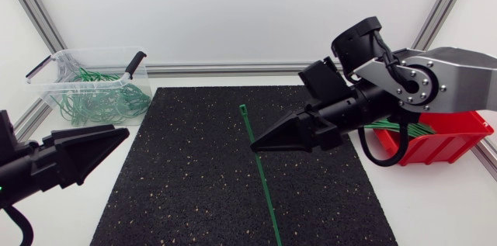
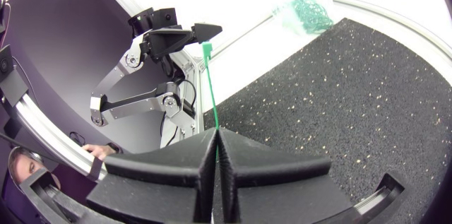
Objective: Take a green cable tie from the red box, thread the tail through the head to close it, then place it in the transparent bin on the left.
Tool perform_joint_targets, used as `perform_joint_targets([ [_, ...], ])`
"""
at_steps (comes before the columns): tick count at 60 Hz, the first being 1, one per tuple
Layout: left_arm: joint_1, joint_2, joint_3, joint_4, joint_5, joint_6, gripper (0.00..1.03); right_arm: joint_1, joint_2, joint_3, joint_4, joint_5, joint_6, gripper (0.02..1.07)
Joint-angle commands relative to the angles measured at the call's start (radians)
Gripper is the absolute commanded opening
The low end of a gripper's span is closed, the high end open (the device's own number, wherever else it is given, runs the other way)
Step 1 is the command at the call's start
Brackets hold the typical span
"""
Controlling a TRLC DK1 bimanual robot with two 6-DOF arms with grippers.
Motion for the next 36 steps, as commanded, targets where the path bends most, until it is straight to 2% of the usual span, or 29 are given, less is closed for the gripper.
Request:
perform_joint_targets([
  [1, -0.001, 0.064, 0.069, 0.018, 0.061, -0.019, 0.92, 0.01, -0.048, -0.064, 0.129, -0.005, 0.131, 0.08],
  [5, -0.006, 0.116, 0.099, 0.029, 0.128, -0.015, 0.92, 0.012, -0.066, -0.09, 0.223, 0.005, 0.183, 0.08],
  [11, -0.032, 0.176, 0.128, 0.041, 0.231, 0.011, 0.92, 0.021, -0.066, -0.099, 0.298, 0.004, 0.235, 0.08],
  [28, -0.115, 0.268, 0.198, 0.095, 0.366, 0.061, 0.92, 0.042, -0.012, -0.084, 0.362, -0.033, 0.26, 0.08],
  [36, -0.194, 0.361, 0.232, 0.155, 0.397, 0.061, 0.92, 0.047, -0.005, -0.084, 0.378, -0.039, 0.26, 0.08],
])
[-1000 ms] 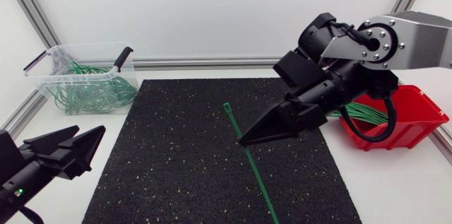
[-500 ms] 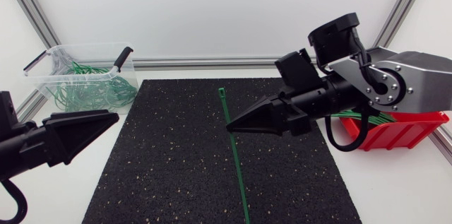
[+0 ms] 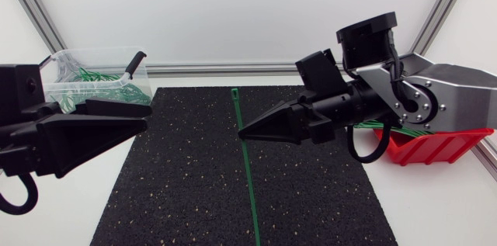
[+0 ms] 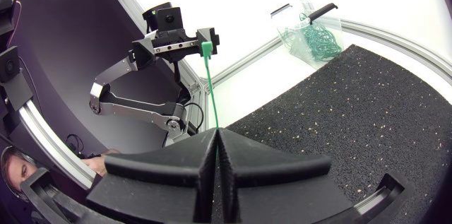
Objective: Take a green cable tie from the red box, thread the tail through the head to close it, then place it in the transparent bin on the left.
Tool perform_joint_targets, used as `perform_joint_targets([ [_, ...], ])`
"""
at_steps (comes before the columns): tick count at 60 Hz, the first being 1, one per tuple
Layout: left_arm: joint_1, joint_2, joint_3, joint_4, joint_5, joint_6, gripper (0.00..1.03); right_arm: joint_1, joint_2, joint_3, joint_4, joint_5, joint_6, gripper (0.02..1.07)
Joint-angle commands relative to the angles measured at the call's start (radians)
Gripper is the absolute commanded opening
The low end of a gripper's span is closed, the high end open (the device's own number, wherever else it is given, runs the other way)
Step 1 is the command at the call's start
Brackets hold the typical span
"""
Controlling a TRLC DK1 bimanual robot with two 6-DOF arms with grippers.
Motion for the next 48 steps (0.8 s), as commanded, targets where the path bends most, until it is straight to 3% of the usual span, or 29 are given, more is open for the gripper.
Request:
perform_joint_targets([
  [1, -0.041, 0.063, 0.046, 0.035, 0.037, 0.014, 0.92, 0.014, 0.019, -0.012, 0.02, -0.01, 0.026, 0.08],
  [16, -0.184, 0.248, 0.098, 0.181, 0.051, 0.002, 0.92, 0.025, 0.031, -0.023, 0.054, -0.009, 0.061, 0.08],
  [27, -0.273, 0.365, 0.154, 0.23, 0.028, -0.001, 0.92, 0.011, 0.014, -0.032, 0.054, -0.012, 0.071, 0.08],
  [48, -0.374, 0.449, 0.211, 0.29, -0.018, -0.032, 0.92, -0.015, 0.03, -0.041, 0.089, -0.024, 0.101, 0.08],
])
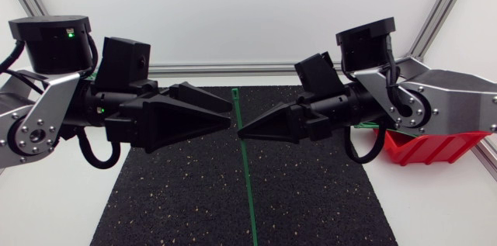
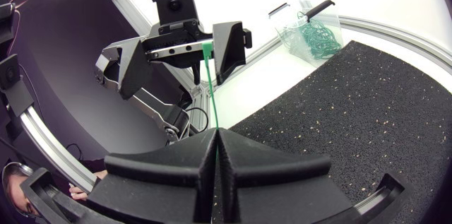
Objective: Take a green cable tie from the red box, thread the tail through the head to close it, then place it in the transparent bin on the left.
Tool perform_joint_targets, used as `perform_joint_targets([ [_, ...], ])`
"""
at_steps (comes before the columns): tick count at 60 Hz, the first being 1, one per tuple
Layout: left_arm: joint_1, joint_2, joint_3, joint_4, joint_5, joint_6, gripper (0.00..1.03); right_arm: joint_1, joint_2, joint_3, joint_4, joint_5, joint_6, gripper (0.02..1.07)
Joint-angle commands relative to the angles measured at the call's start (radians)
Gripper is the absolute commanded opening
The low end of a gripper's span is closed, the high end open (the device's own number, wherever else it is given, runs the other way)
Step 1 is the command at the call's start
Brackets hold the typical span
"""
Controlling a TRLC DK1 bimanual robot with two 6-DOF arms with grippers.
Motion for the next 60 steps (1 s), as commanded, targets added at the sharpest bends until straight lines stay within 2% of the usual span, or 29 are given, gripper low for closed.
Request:
perform_joint_targets([
  [1, -0.012, 0.013, 0.026, 0.043, -0.009, -0.034, 0.92, -0.007, 0.012, -0.02, 0.012, -0.011, 0.028, 0.08],
  [8, -0.009, 0.025, 0.028, 0.107, -0.02, -0.092, 0.91, -0.007, 0.028, -0.017, 0.018, -0.012, 0.029, 0.08],
  [19, -0.012, 0.059, 0.025, 0.121, -0.031, -0.092, 0.74, 0.001, 0.037, -0.011, 0.018, -0.014, 0.031, 0.08],
  [27, -0.012, 0.093, 0.023, 0.141, -0.049, -0.089, 0.71, 0.006, 0.035, -0.014, 0.019, -0.014, 0.031, 0.08],
  [33, -0.011, 0.111, 0.023, 0.155, -0.054, -0.089, 0.59, 0.007, 0.031, -0.017, 0.021, -0.014, 0.031, 0.08],
  [37, -0.009, 0.111, 0.02, 0.156, -0.055, -0.089, 0.59, 0.007, 0.029, -0.02, 0.028, -0.011, 0.034, 0.08],
  [42, -0.011, 0.111, 0.017, 0.159, -0.061, -0.091, 0.46, 0.009, 0.029, -0.018, 0.028, -0.011, 0.035, 0.08],
  [49, -0.009, 0.111, 0.015, 0.162, -0.071, -0.091, 0.34, 0.007, 0.029, -0.02, 0.03, -0.011, 0.035, 0.08],
  [57, -0.011, 0.11, 0.009, 0.165, -0.08, -0.091, 0.23, -0.002, 0.028, -0.02, 0.031, -0.011, 0.035, 0.08],
  [60, -0.011, 0.111, 0.008, 0.167, -0.081, -0.091, 0.23, -0.003, 0.026, -0.02, 0.033, -0.011, 0.035, 0.08],
])
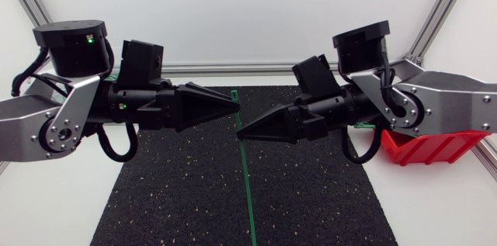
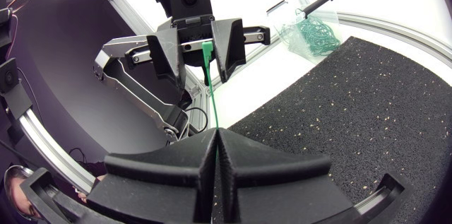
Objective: Take a green cable tie from the red box, thread the tail through the head to close it, then place it in the transparent bin on the left.
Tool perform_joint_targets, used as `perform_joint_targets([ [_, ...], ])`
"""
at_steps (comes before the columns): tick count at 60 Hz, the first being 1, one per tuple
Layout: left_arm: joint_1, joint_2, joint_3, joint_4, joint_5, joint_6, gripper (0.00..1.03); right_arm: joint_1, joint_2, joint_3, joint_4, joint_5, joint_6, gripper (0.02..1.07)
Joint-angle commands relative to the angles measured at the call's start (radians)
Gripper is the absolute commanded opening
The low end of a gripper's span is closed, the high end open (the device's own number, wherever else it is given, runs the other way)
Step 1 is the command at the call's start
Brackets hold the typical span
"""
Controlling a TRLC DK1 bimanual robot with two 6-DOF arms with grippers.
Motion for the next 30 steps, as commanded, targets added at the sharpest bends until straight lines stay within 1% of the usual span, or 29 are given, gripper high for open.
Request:
perform_joint_targets([
  [1, -0.005, 0.009, 0.007, 0.021, -0.006, -0.016, 0.23, -0.004, 0.003, -0.021, 0.022, -0.008, 0.026, 0.08],
  [9, -0.005, 0.009, 0.005, 0.021, -0.012, -0.015, 0.23, -0.004, -0.007, -0.031, 0.048, -0.008, 0.046, 0.08],
  [12, -0.005, 0.009, 0.004, 0.021, -0.017, -0.016, 0.17, -0.004, -0.008, -0.032, 0.054, -0.008, 0.051, 0.08],
  [15, -0.005, 0.009, 0.002, 0.021, -0.02, -0.015, 0.14, -0.004, -0.01, -0.034, 0.063, -0.008, 0.059, 0.08],
  [30, -0.002, -0.001, 0.004, 0.022, -0.024, -0.021, 0.14, -0.007, -0.013, -0.041, 0.065, -0.008, 0.059, 0.08],
])
